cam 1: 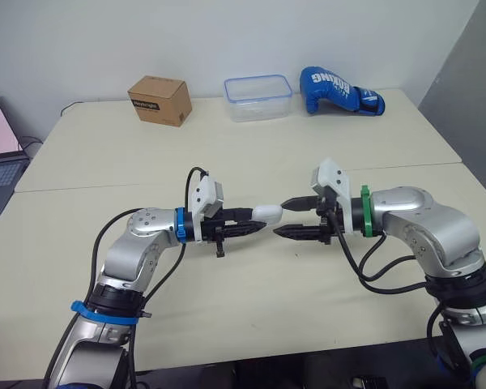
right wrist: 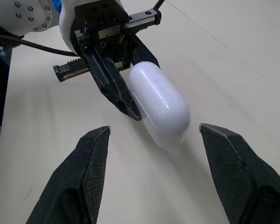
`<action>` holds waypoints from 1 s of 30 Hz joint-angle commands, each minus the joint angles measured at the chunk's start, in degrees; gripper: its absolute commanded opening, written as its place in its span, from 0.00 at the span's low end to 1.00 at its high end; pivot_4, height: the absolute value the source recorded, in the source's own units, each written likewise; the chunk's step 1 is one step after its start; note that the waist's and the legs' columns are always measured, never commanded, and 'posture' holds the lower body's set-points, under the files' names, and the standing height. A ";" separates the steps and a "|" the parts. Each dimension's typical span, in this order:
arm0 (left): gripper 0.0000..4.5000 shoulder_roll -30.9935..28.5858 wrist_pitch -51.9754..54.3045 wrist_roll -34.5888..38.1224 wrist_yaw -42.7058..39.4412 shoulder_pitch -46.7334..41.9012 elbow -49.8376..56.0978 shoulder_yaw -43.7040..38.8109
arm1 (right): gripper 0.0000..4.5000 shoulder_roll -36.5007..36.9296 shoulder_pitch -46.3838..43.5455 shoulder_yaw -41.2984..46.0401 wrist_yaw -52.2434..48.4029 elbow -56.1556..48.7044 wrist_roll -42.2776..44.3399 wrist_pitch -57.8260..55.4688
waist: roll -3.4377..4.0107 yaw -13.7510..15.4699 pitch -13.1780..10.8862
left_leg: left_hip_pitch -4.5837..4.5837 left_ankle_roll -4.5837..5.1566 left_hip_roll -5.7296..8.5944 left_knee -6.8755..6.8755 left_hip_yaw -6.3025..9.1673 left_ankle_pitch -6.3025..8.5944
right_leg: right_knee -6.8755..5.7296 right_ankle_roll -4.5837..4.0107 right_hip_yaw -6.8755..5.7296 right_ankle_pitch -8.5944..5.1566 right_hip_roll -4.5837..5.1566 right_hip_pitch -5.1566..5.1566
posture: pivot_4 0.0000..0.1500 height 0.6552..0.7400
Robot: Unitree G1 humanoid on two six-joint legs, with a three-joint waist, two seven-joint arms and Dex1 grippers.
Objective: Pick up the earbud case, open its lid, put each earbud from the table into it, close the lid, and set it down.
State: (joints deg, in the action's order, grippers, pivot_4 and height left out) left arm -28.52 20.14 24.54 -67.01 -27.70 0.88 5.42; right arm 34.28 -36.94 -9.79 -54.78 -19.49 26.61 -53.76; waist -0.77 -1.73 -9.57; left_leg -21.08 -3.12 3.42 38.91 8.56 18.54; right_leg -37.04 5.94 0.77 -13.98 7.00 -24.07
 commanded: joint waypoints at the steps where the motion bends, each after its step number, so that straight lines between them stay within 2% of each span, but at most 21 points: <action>1: 0.17 0.51 -1.66 1.60 -1.11 0.17 0.64 -0.75 | 0.70 -1.42 -0.25 1.44 1.90 -1.27 1.05 1.56 | 0.00 -0.01 0.00 | 0.01 0.00 0.00 0.00 0.00 0.00 | -0.01 0.00 0.00 0.00 0.00 0.00 | 1.00 0.89; 30: 0.17 -0.47 -1.51 2.98 -3.25 3.37 2.74 -0.22 | 0.70 -4.11 -4.03 2.14 5.38 3.38 1.17 2.49 | 0.01 -0.11 0.01 | 0.02 0.00 0.00 -0.01 0.02 0.00 | -0.01 0.00 0.00 0.00 -0.01 0.01 | 1.00 0.89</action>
State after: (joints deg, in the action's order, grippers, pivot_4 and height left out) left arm -28.94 19.54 26.63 -69.47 -24.23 0.92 4.99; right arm 30.18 -39.55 -9.99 -50.21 -15.65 27.80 -52.67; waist -0.76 -1.83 -9.56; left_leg -21.05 -3.12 3.42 38.90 8.57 18.54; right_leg -37.04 5.94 0.77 -13.98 7.00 -24.06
